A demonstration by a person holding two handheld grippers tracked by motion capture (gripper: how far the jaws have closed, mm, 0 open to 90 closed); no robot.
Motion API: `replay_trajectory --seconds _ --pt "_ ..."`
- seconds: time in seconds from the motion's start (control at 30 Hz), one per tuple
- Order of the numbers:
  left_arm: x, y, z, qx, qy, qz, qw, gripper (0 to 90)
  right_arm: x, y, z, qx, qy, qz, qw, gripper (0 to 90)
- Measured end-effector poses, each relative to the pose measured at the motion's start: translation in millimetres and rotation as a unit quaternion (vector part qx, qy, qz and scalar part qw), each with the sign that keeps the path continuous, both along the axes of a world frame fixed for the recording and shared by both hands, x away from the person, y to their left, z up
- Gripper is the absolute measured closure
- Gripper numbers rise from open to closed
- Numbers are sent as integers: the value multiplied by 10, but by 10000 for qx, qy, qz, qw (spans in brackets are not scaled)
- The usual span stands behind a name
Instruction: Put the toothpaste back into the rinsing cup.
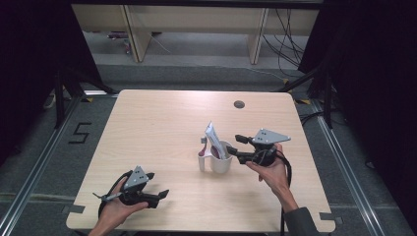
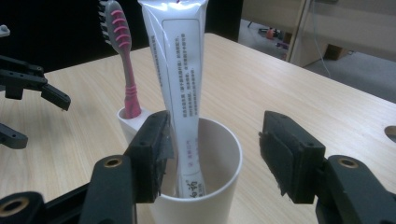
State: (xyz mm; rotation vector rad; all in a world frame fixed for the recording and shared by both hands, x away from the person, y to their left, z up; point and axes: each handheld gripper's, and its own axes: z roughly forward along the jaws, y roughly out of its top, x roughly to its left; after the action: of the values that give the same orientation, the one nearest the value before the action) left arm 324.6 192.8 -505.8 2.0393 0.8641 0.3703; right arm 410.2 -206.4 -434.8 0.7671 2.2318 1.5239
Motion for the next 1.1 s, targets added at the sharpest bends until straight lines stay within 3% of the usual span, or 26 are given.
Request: replay_trajectory --seconds 0.03,0.1,0.13,0.2,0.23,0.27,0.3,0.37,0.4,0.47,0.5,0.57,0.63,0.7,0.8,0.87,0.9,0.93,0.97,1.03,1.07,1.1 --pt "0 -1 0 -8 -1 3 10000 175 -2 -15 1 -6 -98 -53 9999 417" --pt "3 2 0 -13 -20 -9 10000 175 -18 -34 3 43 -1 -55 10000 409" --pt "3 2 0 -11 -32 6 10000 175 -18 -51 4 -4 -194 -157 9997 406" --pt "6 3 -4 -46 -59 1 10000 175 -64 -63 17 12 85 -225 9997 393" --pt "2 -3 -8 -119 -52 24 9999 175 -57 -87 24 -14 27 -198 9998 390" --pt "7 19 1 27 -48 -42 10000 175 -69 -91 22 61 51 -242 9997 382" --pt "4 9 -5 -53 -50 -1 10000 175 -68 -108 27 20 51 -235 9997 373" --pt "-5 8 1 -55 -56 46 10000 175 -103 -123 37 -22 177 -312 9994 365" --pt "-9 10 4 -61 -44 57 10000 175 -87 -139 35 -56 -6 -307 9995 357" --pt "-7 20 7 -68 -41 31 10000 175 -134 -144 46 11 229 -360 9991 345" --pt "-8 26 11 -41 -42 34 10000 175 -112 -156 41 -11 -19 -348 9994 335" --pt "-4 46 14 31 -61 -2 10000 175 -149 -151 43 70 248 -357 9990 310" --pt "-13 36 12 -57 -40 82 9999 175 -140 -181 49 -25 52 -410 9991 295" --pt "-17 45 18 -23 -51 93 9999 175 -168 -176 48 65 238 -476 9986 267" --pt "-13 52 15 -56 -77 75 9999 175 -183 -199 45 93 250 -466 9986 262" --pt "-22 54 21 -40 -52 112 9999 175 -192 -225 43 -27 114 -564 9983 253" --pt "-24 51 20 -72 -57 131 9999 175 -226 -221 41 50 320 -605 9976 253" --pt "-23 53 19 -83 -57 118 9999 175 -209 -238 29 10 168 -582 9982 252" --pt "-27 54 22 -67 -63 131 9999 175 -230 -241 24 84 311 -590 9977 250" --pt "-25 56 21 -69 -64 130 9999 175 -238 -283 22 -22 248 -614 9978 249" --pt "-21 66 25 3 -63 94 9999 175 -256 -285 15 26 357 -644 9973 247" --pt "-23 54 19 -85 -61 122 9999 175 -255 -308 11 -2 297 -630 9976 246"
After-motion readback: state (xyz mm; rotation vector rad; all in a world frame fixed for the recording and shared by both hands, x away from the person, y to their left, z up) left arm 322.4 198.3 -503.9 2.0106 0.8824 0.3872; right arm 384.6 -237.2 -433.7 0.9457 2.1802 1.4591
